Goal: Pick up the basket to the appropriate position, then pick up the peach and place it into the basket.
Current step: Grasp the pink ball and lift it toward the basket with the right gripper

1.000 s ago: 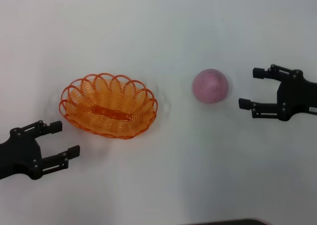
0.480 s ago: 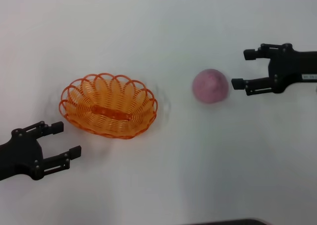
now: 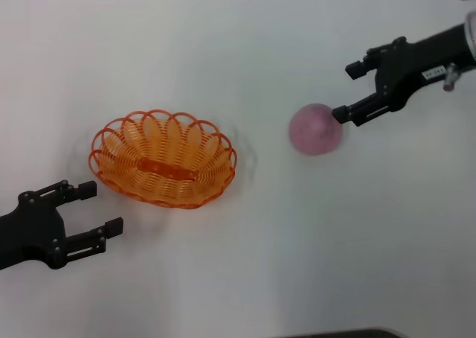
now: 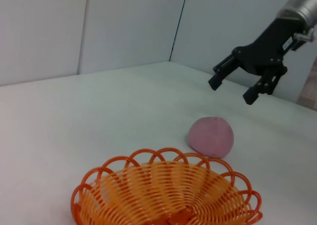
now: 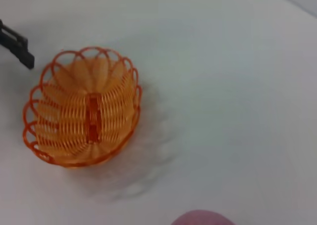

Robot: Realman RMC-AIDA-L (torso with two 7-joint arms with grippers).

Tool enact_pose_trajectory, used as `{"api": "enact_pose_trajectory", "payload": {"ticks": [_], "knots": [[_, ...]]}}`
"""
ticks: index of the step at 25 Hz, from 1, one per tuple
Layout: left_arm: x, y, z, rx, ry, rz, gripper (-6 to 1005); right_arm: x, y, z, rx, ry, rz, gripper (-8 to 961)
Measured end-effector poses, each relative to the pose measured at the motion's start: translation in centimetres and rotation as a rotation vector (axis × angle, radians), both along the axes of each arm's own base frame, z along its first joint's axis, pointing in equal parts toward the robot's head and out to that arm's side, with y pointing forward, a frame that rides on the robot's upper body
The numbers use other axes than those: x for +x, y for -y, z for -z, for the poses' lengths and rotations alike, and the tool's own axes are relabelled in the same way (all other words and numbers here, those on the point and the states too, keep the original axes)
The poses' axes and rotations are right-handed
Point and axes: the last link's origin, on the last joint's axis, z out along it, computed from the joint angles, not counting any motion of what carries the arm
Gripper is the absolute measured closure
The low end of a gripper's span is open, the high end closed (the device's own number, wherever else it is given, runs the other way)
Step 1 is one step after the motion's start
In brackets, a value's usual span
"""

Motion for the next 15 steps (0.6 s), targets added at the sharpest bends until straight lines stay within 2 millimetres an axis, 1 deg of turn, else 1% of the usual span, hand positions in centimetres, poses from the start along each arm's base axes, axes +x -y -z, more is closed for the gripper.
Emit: {"api": "enact_pose_trajectory", "payload": {"ticks": [5, 9, 15], "knots": [[0.0, 0.0, 0.0, 0.0, 0.0, 0.0, 216, -2.2, -1.1, 1.0, -0.054, 0.109, -0.019, 21], [0.0, 0.0, -0.1, 0.001, 0.003, -0.001, 216, -3.5, -1.5, 2.0, -0.098, 0.202, -0.031, 21], [0.0, 0.0, -0.1, -0.001, 0.004, 0.0, 216, -4.8, -1.6, 3.1, -0.137, 0.25, -0.064, 21]]}}
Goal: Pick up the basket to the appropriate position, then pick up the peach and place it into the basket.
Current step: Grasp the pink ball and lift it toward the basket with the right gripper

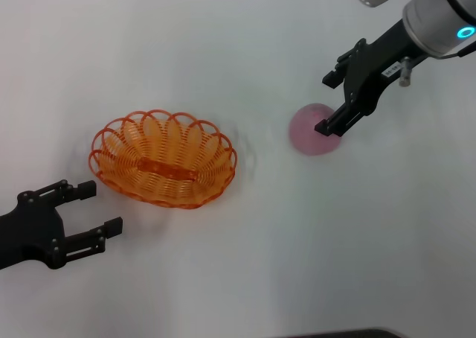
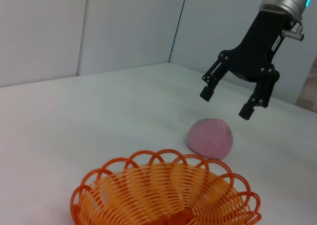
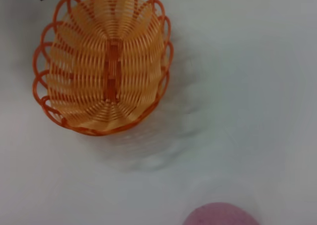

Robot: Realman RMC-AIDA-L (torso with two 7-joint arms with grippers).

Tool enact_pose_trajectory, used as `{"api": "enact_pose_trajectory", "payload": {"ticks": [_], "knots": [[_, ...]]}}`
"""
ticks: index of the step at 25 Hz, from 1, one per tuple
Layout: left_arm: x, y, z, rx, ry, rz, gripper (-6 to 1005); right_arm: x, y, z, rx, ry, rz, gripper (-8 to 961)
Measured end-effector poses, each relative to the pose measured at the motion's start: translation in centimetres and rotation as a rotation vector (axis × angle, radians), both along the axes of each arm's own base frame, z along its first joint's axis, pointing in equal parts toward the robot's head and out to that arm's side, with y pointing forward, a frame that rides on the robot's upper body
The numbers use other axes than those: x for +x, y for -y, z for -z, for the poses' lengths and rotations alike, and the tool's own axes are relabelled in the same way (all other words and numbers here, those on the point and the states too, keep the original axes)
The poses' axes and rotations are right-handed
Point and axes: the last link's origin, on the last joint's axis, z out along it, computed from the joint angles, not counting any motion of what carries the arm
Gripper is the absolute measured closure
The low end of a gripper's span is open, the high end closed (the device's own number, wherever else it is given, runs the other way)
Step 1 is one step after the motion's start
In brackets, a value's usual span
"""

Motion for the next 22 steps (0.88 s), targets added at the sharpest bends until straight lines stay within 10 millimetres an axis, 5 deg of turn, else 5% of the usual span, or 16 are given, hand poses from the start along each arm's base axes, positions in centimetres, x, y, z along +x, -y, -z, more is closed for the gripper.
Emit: {"api": "enact_pose_trajectory", "payload": {"ticks": [22], "knots": [[-0.1, 0.0, 0.0, 0.003, -0.002, -0.003, 217, 1.9, -0.5, 3.7, -0.022, 0.068, 0.011, 20]]}}
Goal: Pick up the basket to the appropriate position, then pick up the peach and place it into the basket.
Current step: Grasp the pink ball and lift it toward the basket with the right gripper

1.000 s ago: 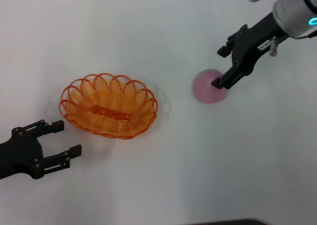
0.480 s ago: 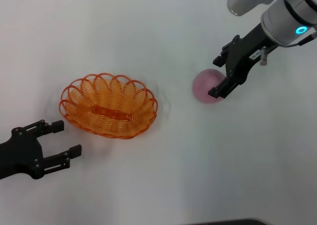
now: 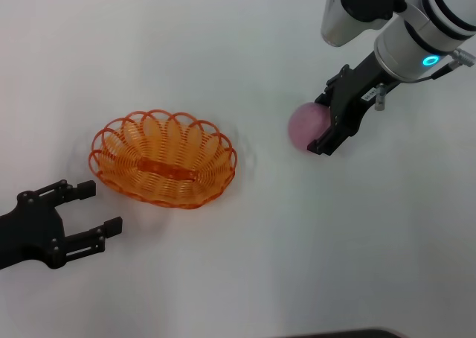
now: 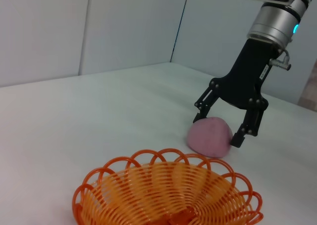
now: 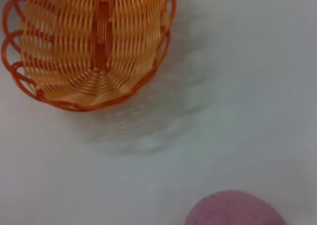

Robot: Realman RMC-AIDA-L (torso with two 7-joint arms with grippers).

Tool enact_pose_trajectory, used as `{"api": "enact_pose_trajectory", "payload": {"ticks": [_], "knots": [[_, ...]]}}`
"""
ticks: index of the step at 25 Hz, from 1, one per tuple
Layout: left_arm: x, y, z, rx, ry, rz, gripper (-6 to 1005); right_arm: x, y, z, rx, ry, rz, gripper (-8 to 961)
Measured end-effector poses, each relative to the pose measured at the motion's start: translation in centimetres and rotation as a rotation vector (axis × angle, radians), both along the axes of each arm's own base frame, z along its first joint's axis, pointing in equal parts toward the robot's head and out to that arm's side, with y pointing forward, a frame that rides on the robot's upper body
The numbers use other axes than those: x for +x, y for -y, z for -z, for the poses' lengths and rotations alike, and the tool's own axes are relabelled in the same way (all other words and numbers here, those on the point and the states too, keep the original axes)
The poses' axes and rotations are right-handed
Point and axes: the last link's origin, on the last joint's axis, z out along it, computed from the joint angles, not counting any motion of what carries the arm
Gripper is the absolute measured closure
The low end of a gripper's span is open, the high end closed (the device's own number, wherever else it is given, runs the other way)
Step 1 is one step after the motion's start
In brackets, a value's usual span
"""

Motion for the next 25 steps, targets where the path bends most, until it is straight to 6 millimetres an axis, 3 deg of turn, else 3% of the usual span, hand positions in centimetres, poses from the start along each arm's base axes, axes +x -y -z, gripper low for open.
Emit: {"api": "enact_pose_trajectory", "payload": {"ticks": [12, 18, 21, 25], "knots": [[0.14, -0.08, 0.02, -0.002, 0.003, 0.006, 217, -0.05, -0.04, 0.31, 0.001, 0.007, 0.006, 23], [0.17, -0.11, 0.02, -0.003, 0.004, 0.006, 217, -0.06, 0.27, 0.68, -0.027, 0.036, -0.012, 172], [0.2, -0.14, 0.04, -0.004, 0.005, 0.006, 217, 0.0, 0.29, 0.69, -0.025, 0.035, -0.012, 403], [0.23, -0.19, 0.04, -0.004, 0.006, 0.006, 217, -0.1, 0.19, 0.51, -0.013, 0.023, -0.011, 459]]}}
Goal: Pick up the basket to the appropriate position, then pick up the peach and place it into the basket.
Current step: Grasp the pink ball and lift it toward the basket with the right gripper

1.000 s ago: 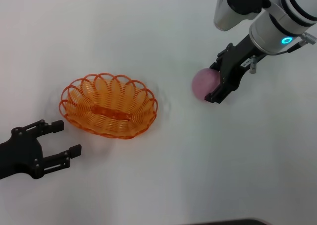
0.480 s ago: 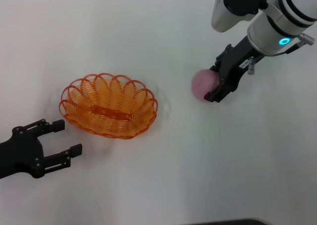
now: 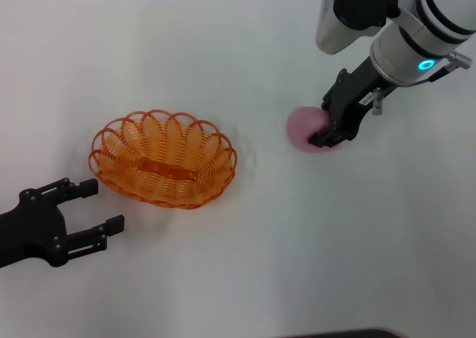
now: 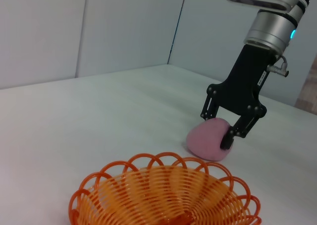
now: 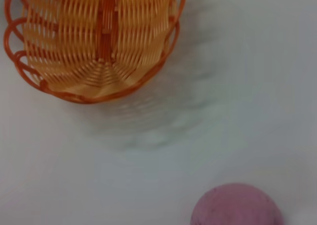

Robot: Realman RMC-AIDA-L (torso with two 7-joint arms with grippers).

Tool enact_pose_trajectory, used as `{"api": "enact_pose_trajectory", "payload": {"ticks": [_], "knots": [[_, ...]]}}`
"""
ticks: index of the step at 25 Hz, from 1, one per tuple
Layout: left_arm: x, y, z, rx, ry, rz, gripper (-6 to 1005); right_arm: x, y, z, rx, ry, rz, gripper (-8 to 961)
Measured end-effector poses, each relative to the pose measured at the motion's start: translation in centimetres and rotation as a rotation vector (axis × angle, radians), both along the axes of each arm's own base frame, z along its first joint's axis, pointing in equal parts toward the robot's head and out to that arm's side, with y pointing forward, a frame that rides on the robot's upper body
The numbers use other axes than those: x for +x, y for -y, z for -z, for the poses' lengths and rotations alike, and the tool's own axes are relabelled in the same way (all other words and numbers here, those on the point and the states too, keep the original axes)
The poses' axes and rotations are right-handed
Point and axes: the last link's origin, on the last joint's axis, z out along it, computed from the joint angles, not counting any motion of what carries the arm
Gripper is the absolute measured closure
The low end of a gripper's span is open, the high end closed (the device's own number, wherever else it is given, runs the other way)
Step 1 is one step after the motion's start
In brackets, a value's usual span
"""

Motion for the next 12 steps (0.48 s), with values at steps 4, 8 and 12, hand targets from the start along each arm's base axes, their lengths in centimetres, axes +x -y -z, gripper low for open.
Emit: {"api": "enact_pose_trajectory", "payload": {"ticks": [4, 8, 12], "knots": [[0.0, 0.0, 0.0, 0.0, 0.0, 0.001, 217, 0.0, 0.0, 0.0, 0.004, -0.004, -0.001, 516], [0.1, -0.1, 0.0, 0.0, 0.0, 0.003, 217, -0.3, -0.2, -0.2, 0.01, -0.009, -0.01, 558], [0.1, -0.1, 0.0, 0.001, 0.003, 0.002, 217, -1.5, -0.3, -1.1, 0.024, -0.052, -0.031, 587]]}}
